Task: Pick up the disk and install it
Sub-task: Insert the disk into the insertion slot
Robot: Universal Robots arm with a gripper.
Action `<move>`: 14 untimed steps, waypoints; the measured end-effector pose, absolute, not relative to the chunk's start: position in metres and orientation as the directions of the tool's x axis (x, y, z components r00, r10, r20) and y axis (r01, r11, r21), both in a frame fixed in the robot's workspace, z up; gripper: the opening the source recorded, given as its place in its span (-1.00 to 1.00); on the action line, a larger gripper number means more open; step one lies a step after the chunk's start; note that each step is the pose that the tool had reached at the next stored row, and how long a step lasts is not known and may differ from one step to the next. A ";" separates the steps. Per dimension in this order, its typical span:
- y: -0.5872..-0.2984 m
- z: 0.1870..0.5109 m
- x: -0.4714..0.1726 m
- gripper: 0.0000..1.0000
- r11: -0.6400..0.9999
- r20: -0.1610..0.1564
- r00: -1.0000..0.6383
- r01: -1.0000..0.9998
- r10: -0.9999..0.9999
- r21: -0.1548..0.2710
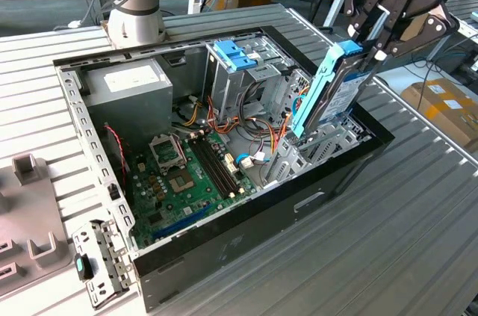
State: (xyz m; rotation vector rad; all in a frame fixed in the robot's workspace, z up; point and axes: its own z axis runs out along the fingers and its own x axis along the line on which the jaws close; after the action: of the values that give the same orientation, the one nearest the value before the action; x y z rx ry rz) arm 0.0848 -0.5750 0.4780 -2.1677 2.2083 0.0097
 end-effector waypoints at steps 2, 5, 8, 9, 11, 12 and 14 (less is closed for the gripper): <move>-0.575 0.478 0.085 -0.30 0.019 -0.038 -0.018 -0.999 -0.999 -0.029; -0.575 0.477 0.085 -0.30 0.019 -0.038 -0.018 -0.999 -0.999 -0.029; -0.575 0.475 0.085 -0.30 0.019 -0.038 -0.018 -0.999 -0.999 -0.029; -0.575 0.475 0.085 -0.30 0.019 -0.038 -0.018 -0.999 -0.999 -0.029; -0.575 0.475 0.085 -0.30 0.019 -0.038 -0.018 -0.999 -0.999 -0.029; -0.575 0.475 0.085 -0.30 0.019 -0.038 -0.018 -0.999 -0.999 -0.029; -0.575 0.475 0.085 -0.30 0.019 -0.038 -0.018 -0.999 -0.999 -0.029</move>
State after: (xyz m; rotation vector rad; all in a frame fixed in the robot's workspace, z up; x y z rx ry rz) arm 0.0848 -0.5754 0.4746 -2.1677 2.2084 0.0097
